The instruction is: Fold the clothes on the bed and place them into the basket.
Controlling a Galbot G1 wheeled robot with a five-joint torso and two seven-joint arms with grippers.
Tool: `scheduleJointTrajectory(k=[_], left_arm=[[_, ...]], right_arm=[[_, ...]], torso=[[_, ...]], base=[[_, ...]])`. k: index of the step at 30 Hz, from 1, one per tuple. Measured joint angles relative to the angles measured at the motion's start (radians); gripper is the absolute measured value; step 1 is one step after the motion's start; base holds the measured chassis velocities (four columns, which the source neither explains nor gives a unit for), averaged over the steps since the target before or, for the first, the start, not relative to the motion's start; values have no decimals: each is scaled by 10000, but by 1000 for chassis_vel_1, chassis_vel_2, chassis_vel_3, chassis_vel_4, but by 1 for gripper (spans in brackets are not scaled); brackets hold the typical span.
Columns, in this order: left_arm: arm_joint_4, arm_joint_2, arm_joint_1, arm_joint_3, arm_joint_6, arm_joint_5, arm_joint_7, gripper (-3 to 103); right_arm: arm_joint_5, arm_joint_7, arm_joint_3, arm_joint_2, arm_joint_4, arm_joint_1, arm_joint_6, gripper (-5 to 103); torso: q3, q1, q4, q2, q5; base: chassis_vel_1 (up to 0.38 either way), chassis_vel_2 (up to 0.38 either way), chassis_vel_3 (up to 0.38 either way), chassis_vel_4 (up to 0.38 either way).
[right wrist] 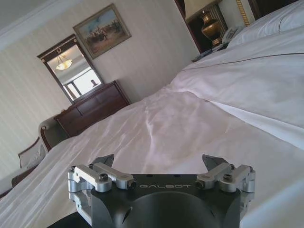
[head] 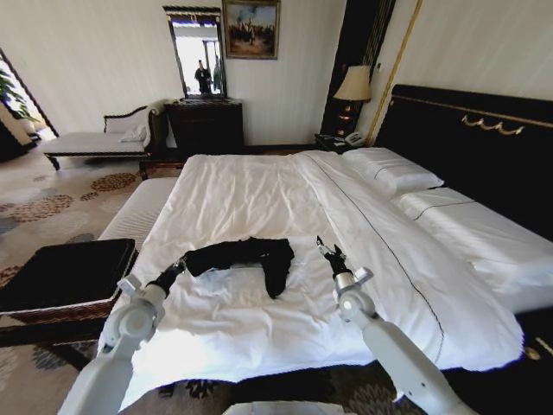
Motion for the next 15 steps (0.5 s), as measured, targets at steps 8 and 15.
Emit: scheduleJointTrajectory(k=[8, 15], left_arm=[[112, -220, 820, 38, 218, 889, -36, 0], [80, -236, 1207, -63, 87, 1521, 225, 0]], right_arm=[[286, 351, -2394, 347, -1562, 2620, -656, 100], [1011, 596, -3626, 854, -2529, 3894, -1562, 100]], torso=[[1, 1, -2, -1, 0], [1, 1, -2, -1, 0]], base=[[0, 0, 0, 0], [0, 0, 0, 0]])
